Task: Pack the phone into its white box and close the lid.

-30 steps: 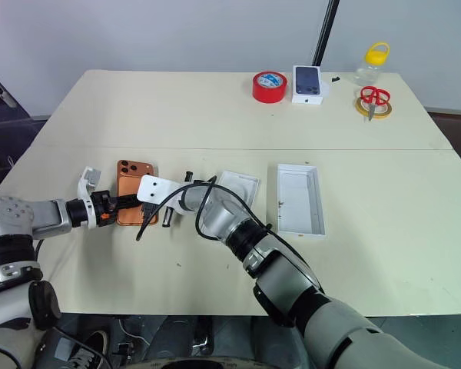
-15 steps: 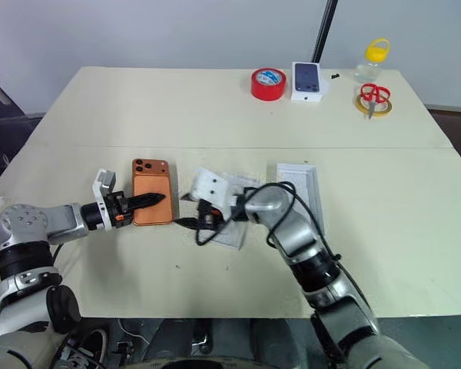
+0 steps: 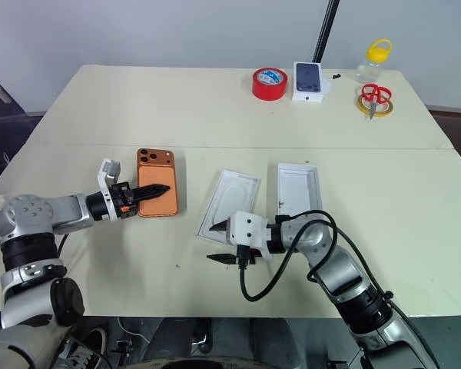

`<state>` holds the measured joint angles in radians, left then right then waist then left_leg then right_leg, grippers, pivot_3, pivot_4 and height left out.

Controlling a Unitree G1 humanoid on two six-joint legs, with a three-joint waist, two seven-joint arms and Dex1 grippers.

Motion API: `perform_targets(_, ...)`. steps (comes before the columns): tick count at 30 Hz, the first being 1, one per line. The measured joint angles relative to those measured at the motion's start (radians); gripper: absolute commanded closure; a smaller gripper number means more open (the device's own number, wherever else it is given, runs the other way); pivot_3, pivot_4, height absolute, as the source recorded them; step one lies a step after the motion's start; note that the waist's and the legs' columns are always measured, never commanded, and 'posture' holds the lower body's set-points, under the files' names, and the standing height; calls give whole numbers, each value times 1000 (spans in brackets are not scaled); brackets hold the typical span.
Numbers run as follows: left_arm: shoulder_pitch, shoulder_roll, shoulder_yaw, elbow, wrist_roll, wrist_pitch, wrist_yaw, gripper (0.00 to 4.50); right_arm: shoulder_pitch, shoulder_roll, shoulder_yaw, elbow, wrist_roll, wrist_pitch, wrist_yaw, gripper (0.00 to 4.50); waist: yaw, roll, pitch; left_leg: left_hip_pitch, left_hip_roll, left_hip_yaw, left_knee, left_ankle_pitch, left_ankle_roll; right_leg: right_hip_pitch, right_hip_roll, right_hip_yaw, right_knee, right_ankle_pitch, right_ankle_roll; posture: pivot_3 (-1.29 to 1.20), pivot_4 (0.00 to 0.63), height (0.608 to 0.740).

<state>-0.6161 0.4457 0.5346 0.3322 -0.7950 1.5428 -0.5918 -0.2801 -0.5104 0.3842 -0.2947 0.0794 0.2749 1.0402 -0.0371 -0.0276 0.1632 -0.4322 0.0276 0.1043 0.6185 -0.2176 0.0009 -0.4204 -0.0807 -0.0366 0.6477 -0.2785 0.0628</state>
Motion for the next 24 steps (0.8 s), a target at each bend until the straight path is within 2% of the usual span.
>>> perform_targets(5, -20, -2, -7, -1, -1, 3, 15, 4420, -5, -19, 33, 63, -60, -56, -17, 2155, 5, 0, 0, 0, 0, 0, 0, 0, 0, 0, 0, 0, 0, 0, 0, 0, 150, 735)
perform_targets(8, -20, -2, -7, -1, -1, 5, 21, 4420, -5, -20, 33, 64, -61, -64, -17, 2961, 4, -1, 0, 0, 0, 0, 1, 2, 2, 0, 0, 0, 0, 0, 1, 0, 150, 735)
perform_targets(11, -20, -1, -6, -1, -2, 13, 26, 4420, -6, -19, 29, 71, -61, -70, -29, 4488, 5, -1, 0, 0, 0, 0, 2, 2, 3, 1, 0, -1, 1, 0, 1, 0, 150, 735)
perform_targets(18, -20, -6, -4, -1, -4, 28, 29, 4420, -28, -5, 28, 102, -58, -73, -48, 4488, 6, -1, 0, 0, 0, -1, 6, 1, 1, 2, 0, -2, 2, 0, 0, 0, 150, 735)
perform_targets(24, -82, -68, 12, -1, -22, 45, 49, 4420, -135, 50, 23, 222, -104, -105, -130, 4488, 19, -1, 1, -1, 1, -1, 9, 0, 1, 4, 0, -2, 3, 0, 0, 0, 150, 735)
